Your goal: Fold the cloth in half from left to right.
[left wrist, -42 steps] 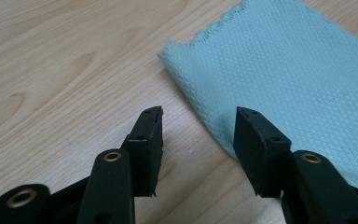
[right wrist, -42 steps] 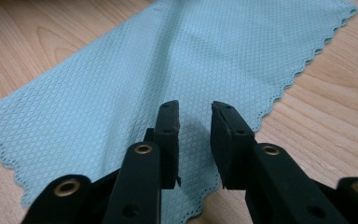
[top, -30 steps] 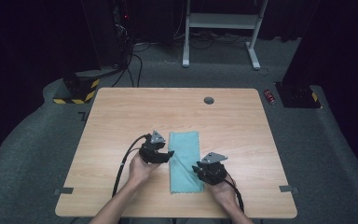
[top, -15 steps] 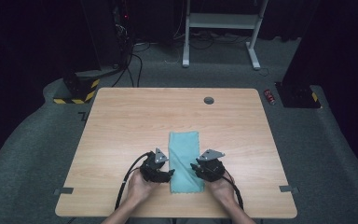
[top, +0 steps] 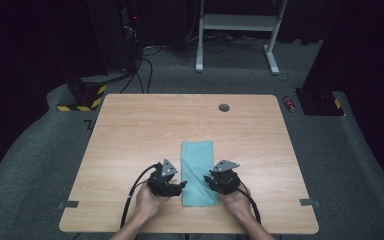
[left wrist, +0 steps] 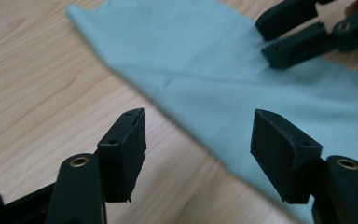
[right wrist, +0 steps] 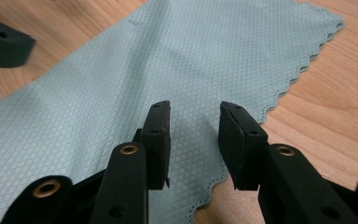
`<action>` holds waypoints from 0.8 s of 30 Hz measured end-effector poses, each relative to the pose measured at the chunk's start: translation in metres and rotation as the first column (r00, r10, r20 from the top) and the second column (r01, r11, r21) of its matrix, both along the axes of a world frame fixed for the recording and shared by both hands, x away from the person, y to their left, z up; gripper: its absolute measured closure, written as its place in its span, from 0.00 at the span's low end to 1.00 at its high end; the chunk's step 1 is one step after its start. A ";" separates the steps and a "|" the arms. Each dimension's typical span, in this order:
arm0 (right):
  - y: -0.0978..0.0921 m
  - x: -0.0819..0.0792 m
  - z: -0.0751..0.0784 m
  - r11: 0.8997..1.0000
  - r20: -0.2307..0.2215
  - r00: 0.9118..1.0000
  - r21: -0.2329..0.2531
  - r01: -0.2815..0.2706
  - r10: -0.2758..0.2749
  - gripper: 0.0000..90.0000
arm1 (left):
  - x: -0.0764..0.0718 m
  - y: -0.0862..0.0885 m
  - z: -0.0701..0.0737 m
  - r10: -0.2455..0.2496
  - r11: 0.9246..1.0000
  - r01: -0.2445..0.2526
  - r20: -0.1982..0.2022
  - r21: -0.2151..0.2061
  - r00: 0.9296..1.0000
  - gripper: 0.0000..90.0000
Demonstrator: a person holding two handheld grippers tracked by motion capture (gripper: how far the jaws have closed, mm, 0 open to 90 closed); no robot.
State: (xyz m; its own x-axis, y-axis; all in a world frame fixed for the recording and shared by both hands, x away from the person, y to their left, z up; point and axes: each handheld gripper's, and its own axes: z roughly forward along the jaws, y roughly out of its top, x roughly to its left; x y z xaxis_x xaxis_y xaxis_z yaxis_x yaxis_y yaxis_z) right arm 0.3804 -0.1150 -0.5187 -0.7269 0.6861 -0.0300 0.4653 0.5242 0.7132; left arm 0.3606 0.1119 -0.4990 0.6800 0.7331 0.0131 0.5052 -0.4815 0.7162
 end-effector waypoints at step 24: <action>-0.013 0.005 0.004 0.999 -0.023 1.000 0.049 0.006 -0.005 0.73 | 0.020 -0.031 0.002 -0.075 0.997 0.075 0.017 -0.017 0.997 0.45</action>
